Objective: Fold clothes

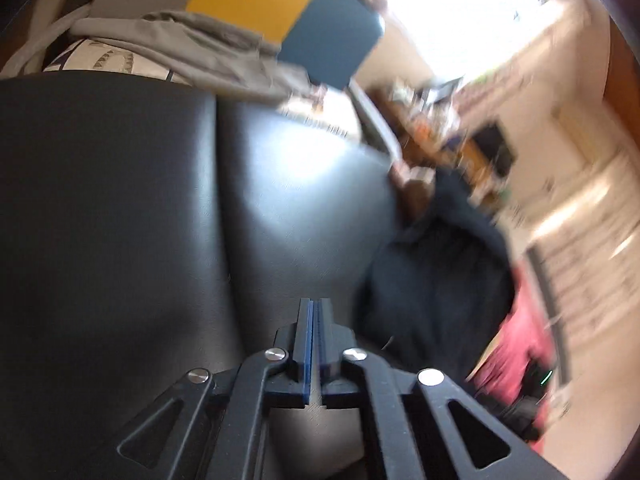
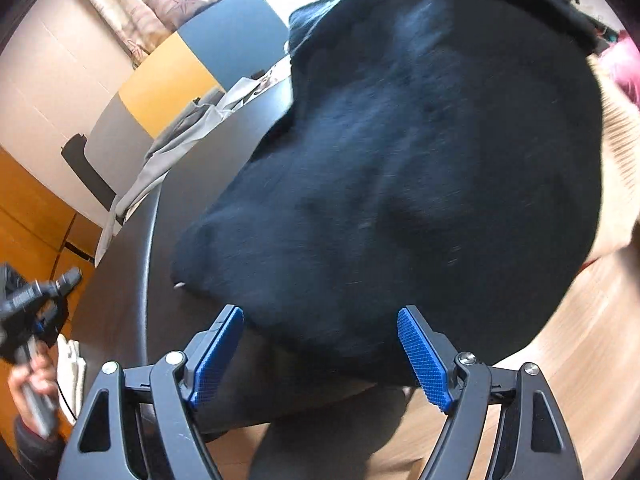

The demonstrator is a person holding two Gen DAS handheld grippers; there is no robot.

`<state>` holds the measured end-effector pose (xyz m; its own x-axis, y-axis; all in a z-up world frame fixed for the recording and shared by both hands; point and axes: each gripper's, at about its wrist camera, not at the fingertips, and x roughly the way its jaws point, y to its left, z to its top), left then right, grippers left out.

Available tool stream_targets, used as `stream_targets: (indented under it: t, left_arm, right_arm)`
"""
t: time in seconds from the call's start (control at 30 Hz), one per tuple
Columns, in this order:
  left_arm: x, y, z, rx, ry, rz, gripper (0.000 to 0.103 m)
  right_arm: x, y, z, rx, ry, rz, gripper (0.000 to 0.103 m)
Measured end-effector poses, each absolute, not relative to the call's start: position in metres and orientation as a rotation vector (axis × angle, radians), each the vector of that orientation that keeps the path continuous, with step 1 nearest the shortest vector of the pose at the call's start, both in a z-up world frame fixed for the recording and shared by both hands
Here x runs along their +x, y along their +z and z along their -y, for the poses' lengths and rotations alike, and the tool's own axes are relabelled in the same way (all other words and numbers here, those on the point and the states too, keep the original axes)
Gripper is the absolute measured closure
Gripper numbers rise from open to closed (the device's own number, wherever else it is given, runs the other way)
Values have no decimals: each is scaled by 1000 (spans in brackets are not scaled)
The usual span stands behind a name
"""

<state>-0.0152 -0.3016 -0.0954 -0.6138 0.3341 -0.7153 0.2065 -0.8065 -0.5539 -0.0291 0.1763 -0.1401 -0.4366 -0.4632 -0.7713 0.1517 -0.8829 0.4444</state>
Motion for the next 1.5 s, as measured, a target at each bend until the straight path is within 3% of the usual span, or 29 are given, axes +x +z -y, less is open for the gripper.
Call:
stream_targets:
  t: [0.13, 0.27, 0.57, 0.7, 0.77, 0.8, 0.83, 0.9, 1.03, 1.33, 1.5]
  left_arm:
    - [-33, -124, 275, -1422, 2447, 872, 83]
    - [-72, -139, 236, -1458, 2378, 788, 78]
    - [-164, -168, 191, -1515, 2208, 838, 70]
    - [-182, -178, 174, -1551, 2066, 888, 68]
    - [-188, -180, 163, -1560, 1989, 899, 70]
    - [-187, -179, 158, -1550, 2002, 870, 75]
    - [-186, -177, 153, -1540, 2015, 842, 88]
    - [-180, -171, 147, -1507, 2063, 788, 94]
    - [-160, -145, 162, -1319, 2101, 942, 96]
    - [-62, -45, 219, -869, 2205, 1024, 100]
    - [12, -41, 295, -797, 2354, 1099, 103]
  right_arm:
    - [-22, -138, -164, 1406, -2326, 477, 20]
    - [-8, -132, -156, 1394, -2328, 482, 13]
    - [-1, -123, -140, 1317, -2492, 46, 4]
    - [-17, -134, -149, 1339, -2511, 50, 2]
    - [-26, -142, -153, 1373, -2495, 89, 1]
    - [-30, -147, -154, 1391, -2490, 106, 0]
    - [-33, -153, -156, 1421, -2483, 129, 0]
    - [-37, -164, -157, 1450, -2499, 150, 0]
    - [-30, -168, -141, 1419, -2561, -38, 0]
    - [-25, -153, -118, 1337, -2411, 151, 7]
    - [-10, -155, -57, 1319, -2358, -34, 0]
